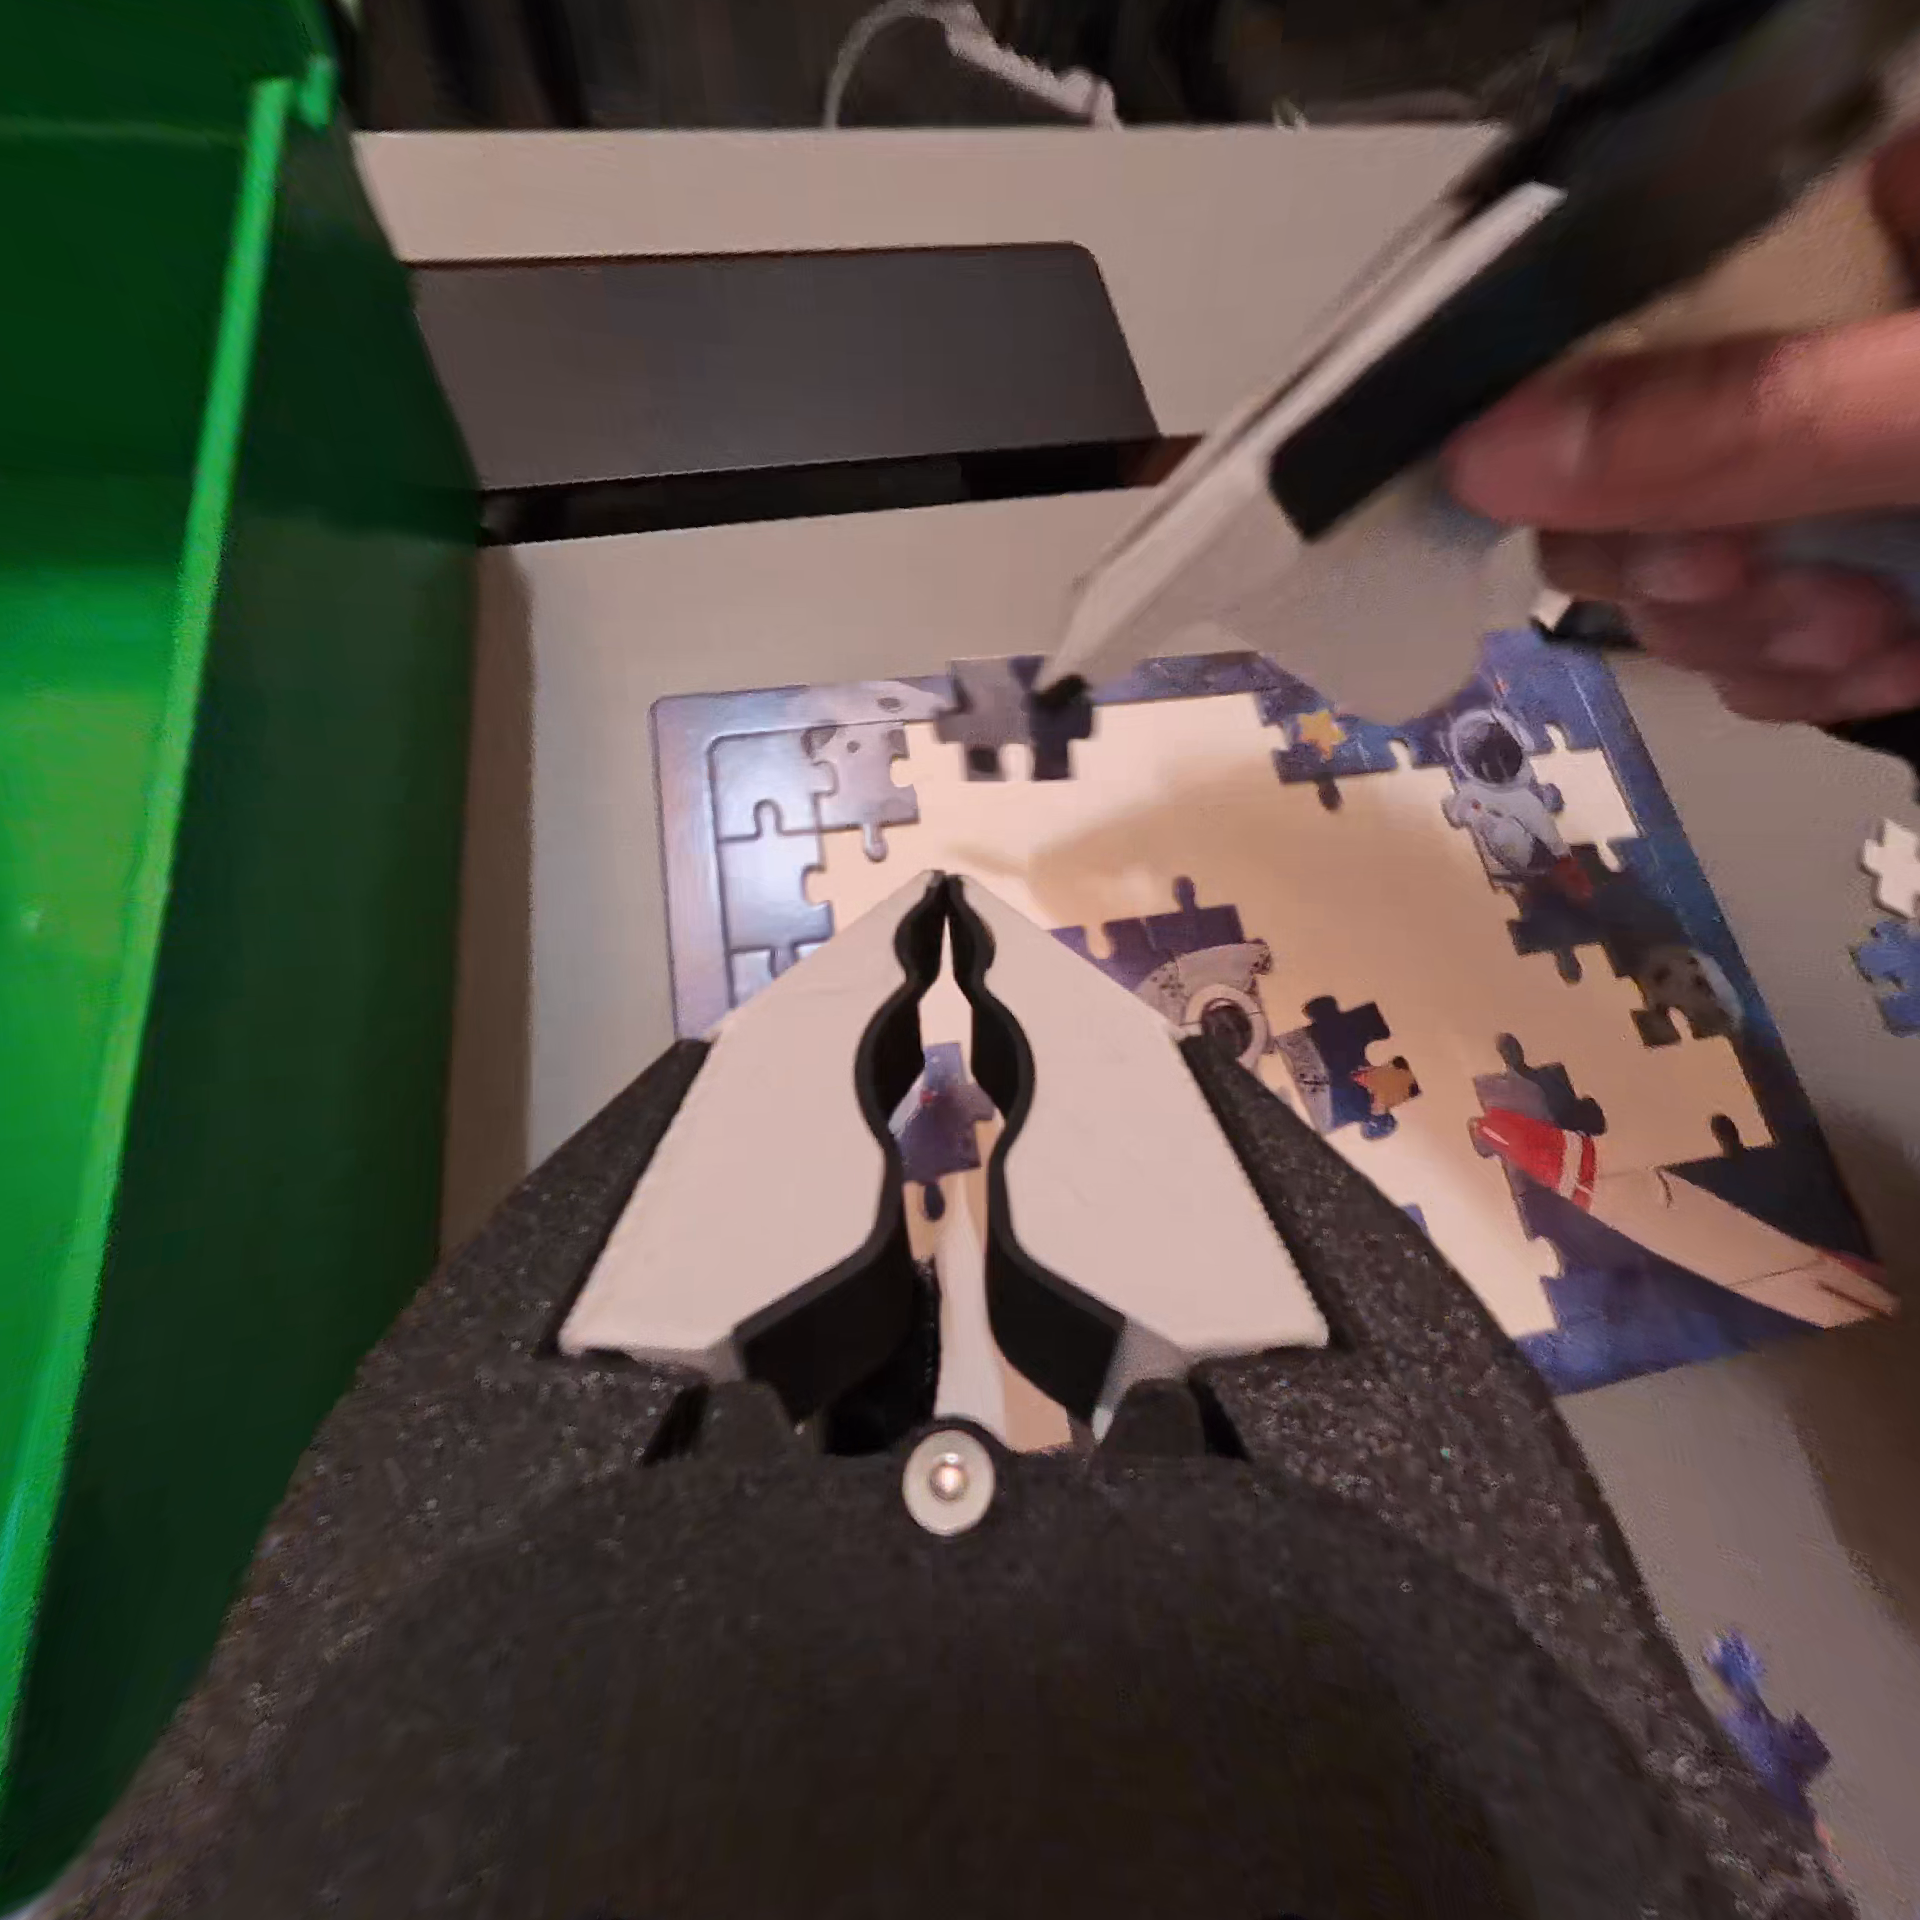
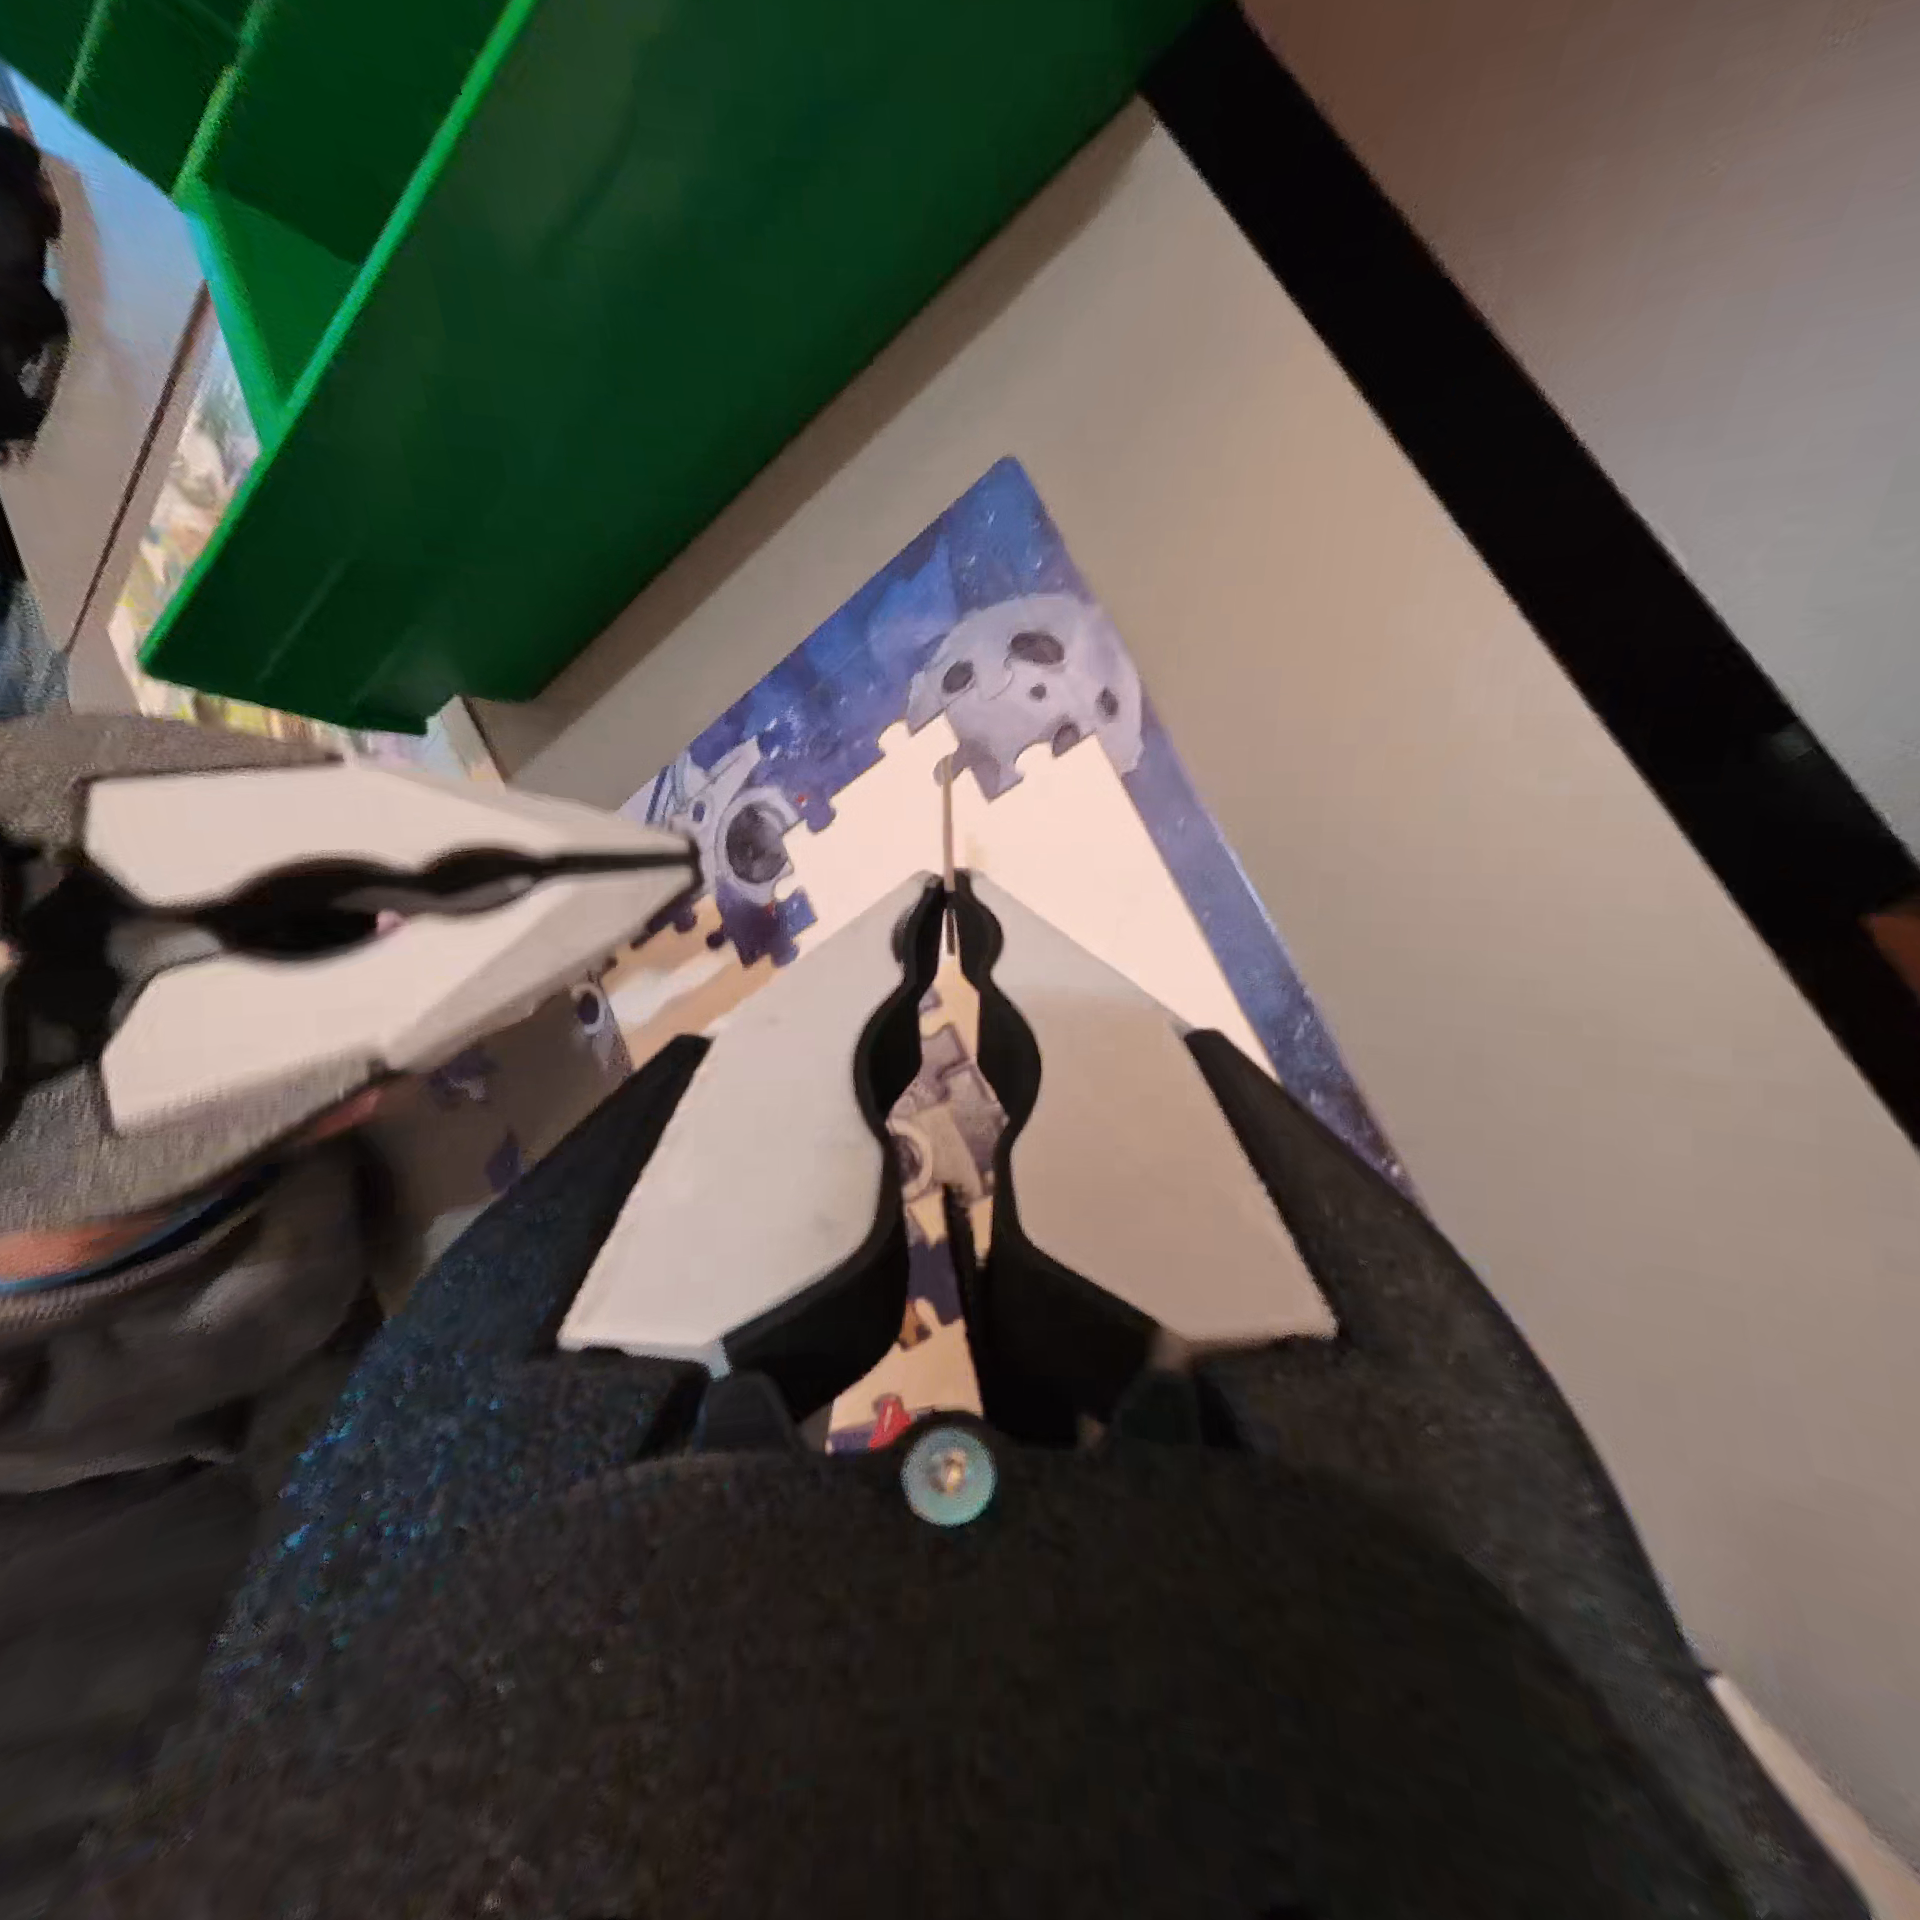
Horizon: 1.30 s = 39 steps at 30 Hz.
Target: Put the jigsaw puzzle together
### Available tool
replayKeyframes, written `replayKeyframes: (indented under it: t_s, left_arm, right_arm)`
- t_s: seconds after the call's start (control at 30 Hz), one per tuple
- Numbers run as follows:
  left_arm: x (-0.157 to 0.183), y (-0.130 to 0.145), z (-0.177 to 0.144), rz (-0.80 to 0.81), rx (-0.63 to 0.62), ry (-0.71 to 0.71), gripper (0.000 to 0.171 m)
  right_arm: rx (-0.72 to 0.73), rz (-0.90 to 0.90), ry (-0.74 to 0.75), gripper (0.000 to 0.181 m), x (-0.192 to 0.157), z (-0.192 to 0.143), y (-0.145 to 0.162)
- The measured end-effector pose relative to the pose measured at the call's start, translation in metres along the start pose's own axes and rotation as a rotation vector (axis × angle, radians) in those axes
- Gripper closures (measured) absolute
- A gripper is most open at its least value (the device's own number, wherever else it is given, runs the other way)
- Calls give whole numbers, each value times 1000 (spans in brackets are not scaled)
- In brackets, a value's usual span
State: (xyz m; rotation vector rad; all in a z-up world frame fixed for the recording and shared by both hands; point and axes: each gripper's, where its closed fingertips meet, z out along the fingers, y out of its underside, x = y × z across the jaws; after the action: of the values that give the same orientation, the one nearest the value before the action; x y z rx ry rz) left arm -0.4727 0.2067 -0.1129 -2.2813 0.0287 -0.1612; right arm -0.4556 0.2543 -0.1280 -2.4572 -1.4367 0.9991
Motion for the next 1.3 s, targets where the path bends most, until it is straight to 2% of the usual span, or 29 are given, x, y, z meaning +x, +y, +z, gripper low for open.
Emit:
replayKeyframes:
  t_s: [0.13, 0.2, 0.33, 0.5, 0.67, 0.8, 0.93, 1.03, 1.07, 1.17, 1.3]
  left_arm:
    - [-1, -16, 25, -5, -84, 45, 171]
    - [-11, -11, 44, -17, -147, 21, 171]
    - [-19, -3, 65, -2, -178, 5, 171]
    - [-36, 6, 76, -44, -174, -28, 171]
    - [-37, 6, 77, -53, -160, -21, 171]
    - [-37, 6, 78, -50, -139, -26, 171]
    - [-37, 6, 78, -60, -129, -11, 171]
    - [-37, 6, 78, -76, -129, 8, 171]
    - [-37, 6, 78, -80, -130, 14, 171]
    - [-37, 6, 78, -89, -134, 26, 171]
    - [-37, 7, 78, -93, -132, 34, 171]
  right_arm:
    - [-118, 60, -28, 179, 8, 12, 2]
    - [-117, 104, -54, 179, 10, 15, 0]
    - [-135, 137, -103, 179, 9, 22, 1]
    - [-137, 128, -97, 179, 13, 27, 0]
    - [-185, 124, -4, 174, 27, 29, 8]
    - [-165, 114, 31, 168, 28, 30, 7]
    - [-117, 27, 122, 163, 37, 22, 0]
    - [-50, -74, 127, 172, 30, 17, -12]
    - [-33, -120, 125, 180, 27, 18, -14]
    - [-85, -218, 144, 181, 22, 25, -2]
    - [-115, -302, 247, 181, 28, 33, 10]
